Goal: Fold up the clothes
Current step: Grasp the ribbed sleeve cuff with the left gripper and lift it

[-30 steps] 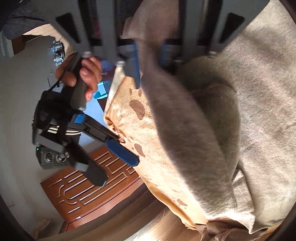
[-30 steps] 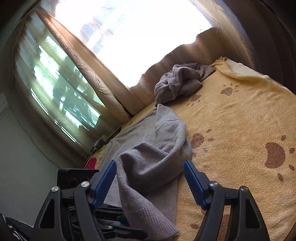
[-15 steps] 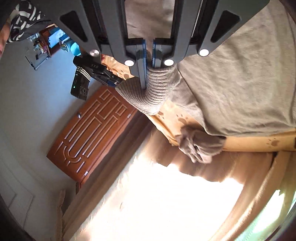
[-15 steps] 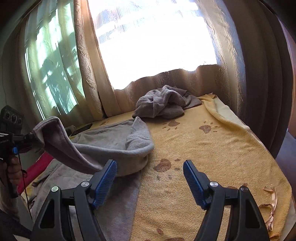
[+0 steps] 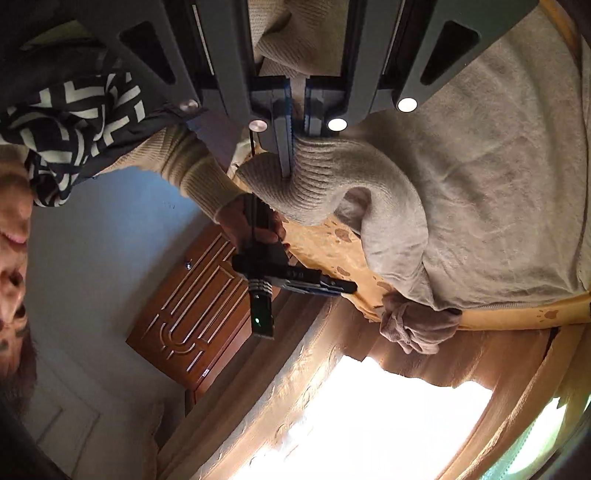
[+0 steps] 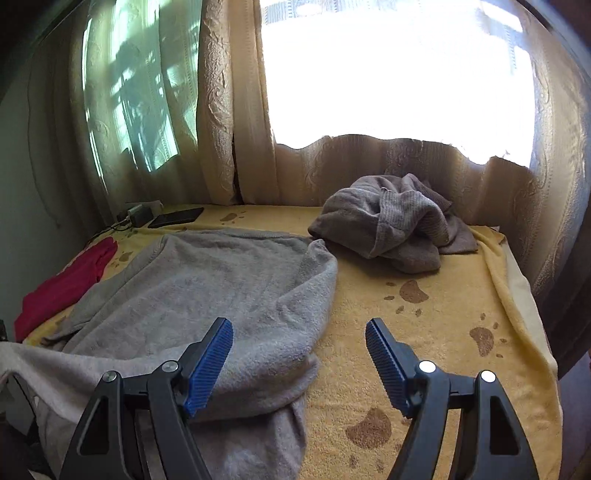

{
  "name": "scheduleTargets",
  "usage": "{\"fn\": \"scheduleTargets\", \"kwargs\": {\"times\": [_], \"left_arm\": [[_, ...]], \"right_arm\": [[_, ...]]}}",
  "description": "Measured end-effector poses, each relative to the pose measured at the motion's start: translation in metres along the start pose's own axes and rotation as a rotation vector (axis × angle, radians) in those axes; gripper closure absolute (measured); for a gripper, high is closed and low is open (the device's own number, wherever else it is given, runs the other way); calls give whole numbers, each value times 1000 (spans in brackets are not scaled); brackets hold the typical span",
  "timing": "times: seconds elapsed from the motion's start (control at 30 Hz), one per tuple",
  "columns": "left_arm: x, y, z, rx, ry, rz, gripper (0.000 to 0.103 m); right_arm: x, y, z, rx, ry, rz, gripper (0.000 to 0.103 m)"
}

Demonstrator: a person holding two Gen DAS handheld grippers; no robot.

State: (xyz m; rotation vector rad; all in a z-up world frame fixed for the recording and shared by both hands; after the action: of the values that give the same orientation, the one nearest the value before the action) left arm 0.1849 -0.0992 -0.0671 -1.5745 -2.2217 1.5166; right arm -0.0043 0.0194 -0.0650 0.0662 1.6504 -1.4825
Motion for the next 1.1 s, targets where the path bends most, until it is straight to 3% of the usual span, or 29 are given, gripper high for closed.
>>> {"fn": "scheduleTargets", "kwargs": {"times": [0.1, 0.2, 0.3, 0.37, 0.43, 0.6, 0.67, 0.9, 1.0, 1.1], "left_arm": [[5, 13, -4, -3, 9, 22, 98], [5, 15, -9, 3, 21, 18, 98], [4, 12, -13, 9, 36, 5, 98], [5, 10, -13, 16, 42, 3, 98], [5, 8, -14, 24, 56, -3, 98], [-3, -3, -6, 57, 38, -17, 98], [-11, -13, 1, 80, -4, -35, 98], [-51, -59, 32, 259, -232, -123, 97], [-59, -73, 59, 341, -338, -108, 97], [-52, -80, 112, 373, -487, -18, 97]], "right_arm": [[44, -22, 16, -93, -39, 72, 27], [92, -36, 14, -81, -64, 153, 27], [137, -36, -7, -20, 7, 249, 27], [157, -30, -24, -40, 116, 297, 29], [169, -20, -35, -67, 185, 338, 34], [165, -10, -57, -66, 231, 329, 71], [157, -13, -70, -30, 241, 304, 82], [120, -33, -125, 147, 292, 148, 83], [120, -32, -132, 173, 298, 143, 83], [116, -32, -133, 180, 288, 129, 83]]}}
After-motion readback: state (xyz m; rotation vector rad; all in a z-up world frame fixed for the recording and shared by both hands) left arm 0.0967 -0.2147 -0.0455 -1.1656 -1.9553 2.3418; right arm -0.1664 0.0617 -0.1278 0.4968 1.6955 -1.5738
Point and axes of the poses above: each gripper's, at about its wrist camera, not at the fingertips, and x roughly the way its jaws point, z to its left, y to its underside, the point moved 10 cm from there along x, roughly the way its jaws point, and after that the axes turned 4 degrees about -y, right-handed, at the moved point
